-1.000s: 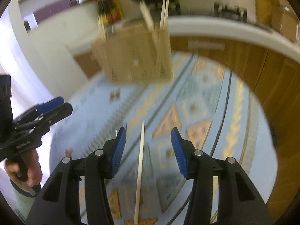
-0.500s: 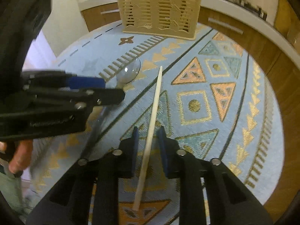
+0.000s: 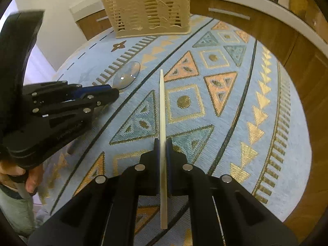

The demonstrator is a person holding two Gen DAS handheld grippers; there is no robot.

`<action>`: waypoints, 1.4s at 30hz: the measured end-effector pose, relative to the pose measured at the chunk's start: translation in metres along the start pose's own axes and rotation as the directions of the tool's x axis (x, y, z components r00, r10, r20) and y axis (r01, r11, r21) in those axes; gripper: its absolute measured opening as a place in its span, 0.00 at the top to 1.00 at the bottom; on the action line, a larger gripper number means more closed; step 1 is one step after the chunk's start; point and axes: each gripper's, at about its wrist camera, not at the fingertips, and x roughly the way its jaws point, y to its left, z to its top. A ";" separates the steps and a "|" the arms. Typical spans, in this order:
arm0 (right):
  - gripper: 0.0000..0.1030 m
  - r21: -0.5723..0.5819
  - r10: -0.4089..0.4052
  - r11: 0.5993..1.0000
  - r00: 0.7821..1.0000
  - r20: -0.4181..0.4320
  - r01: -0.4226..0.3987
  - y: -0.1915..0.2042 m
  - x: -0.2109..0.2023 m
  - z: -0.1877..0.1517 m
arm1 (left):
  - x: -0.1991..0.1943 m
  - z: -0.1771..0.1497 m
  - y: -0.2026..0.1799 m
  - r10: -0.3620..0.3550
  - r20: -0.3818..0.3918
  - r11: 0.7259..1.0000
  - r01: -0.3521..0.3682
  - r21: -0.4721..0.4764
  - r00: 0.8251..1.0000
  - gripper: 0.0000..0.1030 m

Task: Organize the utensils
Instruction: 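Lower both tools and grasp a clear spoon with the left tool while the right grasps a chopstick, then lift the left tool's spoon into the basket while the right tool inserts its chopstick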

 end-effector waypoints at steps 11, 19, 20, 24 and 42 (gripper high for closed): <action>0.76 -0.043 0.061 0.997 0.978 -0.199 -0.071 0.004 0.022 0.052 | -0.012 -0.003 0.026 -0.089 0.010 0.995 0.089 -0.046 0.996 0.90; 0.96 -0.145 -0.031 0.989 0.974 -0.224 -0.001 0.030 0.029 0.061 | -0.036 0.003 0.044 -0.101 0.095 0.992 0.108 -0.070 0.990 0.90; 0.96 -0.139 -0.011 0.990 0.979 -0.202 -0.017 0.030 0.025 0.063 | -0.042 0.006 0.047 -0.097 0.118 0.992 0.106 -0.073 0.988 0.90; 0.96 -0.143 0.094 0.985 0.995 -0.028 -0.097 0.038 -0.013 0.083 | -0.082 0.030 0.068 -0.073 0.275 0.992 0.099 -0.084 0.959 0.90; 0.96 -0.125 0.122 0.991 0.716 0.687 -0.048 0.017 -0.117 0.219 | -0.147 0.155 0.113 0.054 0.735 0.994 0.035 -0.105 0.676 0.90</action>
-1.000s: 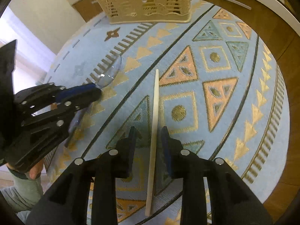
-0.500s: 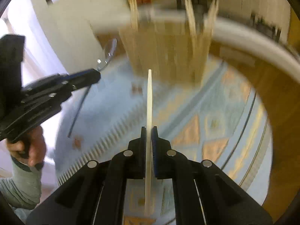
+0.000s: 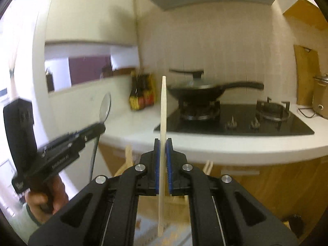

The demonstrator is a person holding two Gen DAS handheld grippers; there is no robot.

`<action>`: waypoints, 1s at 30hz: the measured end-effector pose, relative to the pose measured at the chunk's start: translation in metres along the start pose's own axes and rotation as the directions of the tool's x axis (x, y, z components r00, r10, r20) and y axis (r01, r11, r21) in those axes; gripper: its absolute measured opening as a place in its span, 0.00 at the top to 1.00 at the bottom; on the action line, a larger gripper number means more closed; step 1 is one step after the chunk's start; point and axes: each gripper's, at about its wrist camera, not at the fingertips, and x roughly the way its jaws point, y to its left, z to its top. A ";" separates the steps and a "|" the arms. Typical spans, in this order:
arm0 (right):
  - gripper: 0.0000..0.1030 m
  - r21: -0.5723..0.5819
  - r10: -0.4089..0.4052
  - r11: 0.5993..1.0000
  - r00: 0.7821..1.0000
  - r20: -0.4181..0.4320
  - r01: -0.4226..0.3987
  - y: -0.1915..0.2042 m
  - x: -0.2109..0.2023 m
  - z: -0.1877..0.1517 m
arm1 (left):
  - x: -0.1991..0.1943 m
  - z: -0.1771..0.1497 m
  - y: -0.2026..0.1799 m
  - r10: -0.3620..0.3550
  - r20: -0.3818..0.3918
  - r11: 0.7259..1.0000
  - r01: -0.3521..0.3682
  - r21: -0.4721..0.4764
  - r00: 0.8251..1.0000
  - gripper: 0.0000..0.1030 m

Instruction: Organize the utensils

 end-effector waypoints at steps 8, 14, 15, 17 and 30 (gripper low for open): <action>0.96 0.000 -0.141 0.990 0.982 0.128 0.143 -0.016 0.048 -0.003 | 0.041 -0.010 0.011 0.015 0.021 1.000 -0.014 -0.016 1.000 0.90; 0.96 0.027 -0.171 0.985 0.975 0.141 0.169 -0.028 0.072 -0.020 | 0.057 -0.028 0.012 0.046 0.031 0.999 -0.046 0.005 0.998 0.90; 0.96 0.024 -0.177 0.984 0.973 0.150 0.175 -0.028 0.073 -0.023 | 0.059 -0.032 0.010 0.051 0.030 0.999 -0.051 0.013 0.998 0.90; 0.96 0.012 -0.177 0.984 0.972 0.154 0.177 -0.028 0.074 -0.029 | 0.060 -0.037 0.010 0.054 0.034 0.998 -0.055 0.022 0.998 0.89; 0.50 0.011 -0.142 0.990 0.988 0.057 0.142 -0.019 0.020 -0.072 | 0.013 -0.064 0.000 0.078 -0.001 0.992 -0.077 0.098 0.997 0.39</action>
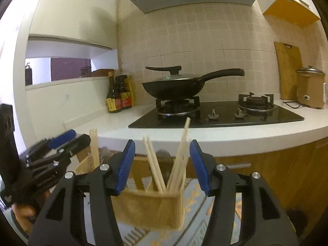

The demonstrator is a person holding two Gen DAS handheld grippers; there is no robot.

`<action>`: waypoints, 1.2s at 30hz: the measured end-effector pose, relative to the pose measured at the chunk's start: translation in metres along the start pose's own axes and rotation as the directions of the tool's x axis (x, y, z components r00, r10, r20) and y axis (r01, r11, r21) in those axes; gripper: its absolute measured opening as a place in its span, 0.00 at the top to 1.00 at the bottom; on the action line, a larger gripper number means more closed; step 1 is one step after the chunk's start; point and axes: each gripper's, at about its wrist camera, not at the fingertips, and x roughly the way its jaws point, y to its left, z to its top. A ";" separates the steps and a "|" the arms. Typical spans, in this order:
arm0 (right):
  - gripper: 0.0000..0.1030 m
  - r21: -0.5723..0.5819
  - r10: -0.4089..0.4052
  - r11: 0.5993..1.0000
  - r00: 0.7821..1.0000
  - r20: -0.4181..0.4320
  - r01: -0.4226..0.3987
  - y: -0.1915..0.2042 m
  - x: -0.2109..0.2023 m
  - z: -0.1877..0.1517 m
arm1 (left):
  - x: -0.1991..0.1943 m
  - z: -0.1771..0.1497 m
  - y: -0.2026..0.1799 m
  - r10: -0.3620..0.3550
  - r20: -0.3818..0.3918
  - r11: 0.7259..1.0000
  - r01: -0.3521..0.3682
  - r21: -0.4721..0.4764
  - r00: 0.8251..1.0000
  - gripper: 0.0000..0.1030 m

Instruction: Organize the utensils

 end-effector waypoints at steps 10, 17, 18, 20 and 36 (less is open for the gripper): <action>0.33 -0.055 -0.050 0.997 0.998 -0.038 0.048 0.019 -0.056 -0.042 | -0.051 -0.026 -0.008 0.072 -0.079 0.996 -0.075 -0.044 0.994 0.25; 0.15 -0.102 -0.167 0.981 0.986 0.001 0.166 0.032 -0.077 -0.082 | -0.073 -0.058 -0.023 0.142 -0.112 0.989 -0.146 -0.026 0.984 0.21; 0.13 -0.104 -0.174 0.979 0.985 0.009 0.174 0.033 -0.078 -0.085 | -0.073 -0.061 -0.023 0.141 -0.115 0.989 -0.146 -0.035 0.983 0.21; 0.08 -0.119 -0.205 0.971 0.979 0.013 0.206 0.035 -0.076 -0.090 | -0.074 -0.065 -0.024 0.157 -0.120 0.985 -0.164 -0.049 0.980 0.20; 0.08 -0.139 -0.303 0.946 0.952 -0.050 0.294 0.023 -0.057 -0.099 | -0.061 -0.092 -0.024 0.110 -0.195 0.988 -0.129 -0.087 0.975 0.20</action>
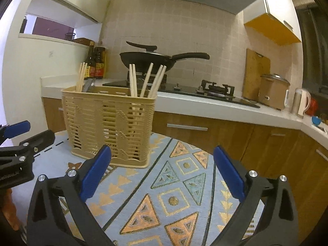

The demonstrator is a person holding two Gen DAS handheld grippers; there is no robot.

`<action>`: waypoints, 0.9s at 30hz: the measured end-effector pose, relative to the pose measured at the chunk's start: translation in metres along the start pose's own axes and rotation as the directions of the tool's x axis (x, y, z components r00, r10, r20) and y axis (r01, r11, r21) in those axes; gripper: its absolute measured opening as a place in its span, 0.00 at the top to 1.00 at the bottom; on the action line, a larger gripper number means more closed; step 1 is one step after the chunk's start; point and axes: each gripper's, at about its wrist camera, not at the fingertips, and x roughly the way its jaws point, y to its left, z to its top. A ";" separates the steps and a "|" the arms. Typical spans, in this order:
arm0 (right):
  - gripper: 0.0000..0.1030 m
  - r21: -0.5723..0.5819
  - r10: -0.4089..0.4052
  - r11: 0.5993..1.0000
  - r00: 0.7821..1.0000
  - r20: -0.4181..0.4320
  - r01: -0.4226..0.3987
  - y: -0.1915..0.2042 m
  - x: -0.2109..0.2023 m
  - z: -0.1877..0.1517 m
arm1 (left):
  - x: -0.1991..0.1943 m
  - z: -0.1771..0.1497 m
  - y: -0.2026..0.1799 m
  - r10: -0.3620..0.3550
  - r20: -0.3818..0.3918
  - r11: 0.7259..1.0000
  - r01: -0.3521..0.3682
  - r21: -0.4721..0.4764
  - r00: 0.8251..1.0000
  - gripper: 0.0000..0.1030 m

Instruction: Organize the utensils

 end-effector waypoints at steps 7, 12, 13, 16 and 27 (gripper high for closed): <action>0.08 0.048 -0.005 0.999 1.000 -0.021 0.006 -0.012 0.006 0.001 | -0.002 -0.002 -0.006 0.014 0.012 0.999 -0.015 0.040 1.000 0.20; 0.08 0.059 0.000 0.998 0.999 -0.037 0.002 -0.017 0.009 -0.001 | 0.001 -0.004 -0.006 -0.003 -0.010 1.000 0.003 0.024 1.000 0.19; 0.08 0.060 0.001 0.998 0.999 -0.039 0.002 -0.018 0.009 -0.001 | 0.001 -0.004 -0.006 -0.004 -0.011 1.000 0.004 0.024 1.000 0.18; 0.08 0.071 0.016 0.997 0.999 -0.052 -0.012 -0.019 0.012 -0.001 | 0.002 -0.004 -0.007 0.002 -0.013 1.000 -0.001 0.025 1.000 0.15; 0.08 0.046 0.038 0.998 0.997 -0.062 -0.035 -0.014 0.013 -0.003 | 0.008 -0.006 -0.005 0.029 -0.051 1.000 -0.029 0.011 0.998 0.11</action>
